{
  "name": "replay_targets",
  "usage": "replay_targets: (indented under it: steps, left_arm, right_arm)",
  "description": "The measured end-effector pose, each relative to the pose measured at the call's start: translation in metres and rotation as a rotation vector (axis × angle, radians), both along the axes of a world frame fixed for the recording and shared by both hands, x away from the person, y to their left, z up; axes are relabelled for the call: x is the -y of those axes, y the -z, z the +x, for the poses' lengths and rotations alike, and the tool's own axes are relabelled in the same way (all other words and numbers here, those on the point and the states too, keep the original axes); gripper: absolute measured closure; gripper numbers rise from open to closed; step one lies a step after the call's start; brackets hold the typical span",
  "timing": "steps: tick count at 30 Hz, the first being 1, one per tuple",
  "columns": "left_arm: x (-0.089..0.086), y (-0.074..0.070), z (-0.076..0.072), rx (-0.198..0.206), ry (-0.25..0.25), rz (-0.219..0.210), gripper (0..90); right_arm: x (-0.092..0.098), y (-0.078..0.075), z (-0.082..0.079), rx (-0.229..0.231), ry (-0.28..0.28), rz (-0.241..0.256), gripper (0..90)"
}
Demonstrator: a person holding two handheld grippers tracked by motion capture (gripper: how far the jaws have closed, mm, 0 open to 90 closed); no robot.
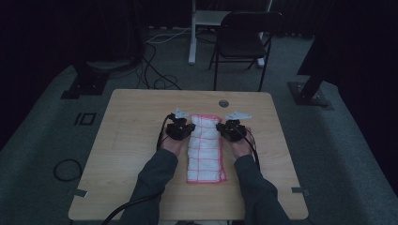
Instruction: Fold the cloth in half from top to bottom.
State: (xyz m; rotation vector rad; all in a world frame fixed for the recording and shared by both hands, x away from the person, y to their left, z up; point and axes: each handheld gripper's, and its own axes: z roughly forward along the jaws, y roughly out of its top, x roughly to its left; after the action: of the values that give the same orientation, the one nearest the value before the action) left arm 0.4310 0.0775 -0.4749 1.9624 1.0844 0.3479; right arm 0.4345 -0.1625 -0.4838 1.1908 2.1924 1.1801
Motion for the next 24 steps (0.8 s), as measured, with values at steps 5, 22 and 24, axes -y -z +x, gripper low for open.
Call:
replay_targets:
  steps: [5, 22, 24]
  left_arm:
    - [-0.007, 0.003, -0.01, 0.0, 0.001, -0.027, 87.3]
    - [-0.02, 0.009, -0.052, 0.017, 0.014, -0.091, 87.2]
    - [-0.02, 0.01, -0.055, 0.021, 0.018, -0.086, 87.1]
  right_arm:
    - [0.0, -0.001, -0.006, 0.009, -0.013, 0.002, 84.6]
    - [-0.003, 0.001, -0.042, 0.017, -0.075, 0.006, 84.5]
    - [-0.003, 0.001, -0.045, 0.018, -0.082, 0.005, 84.5]
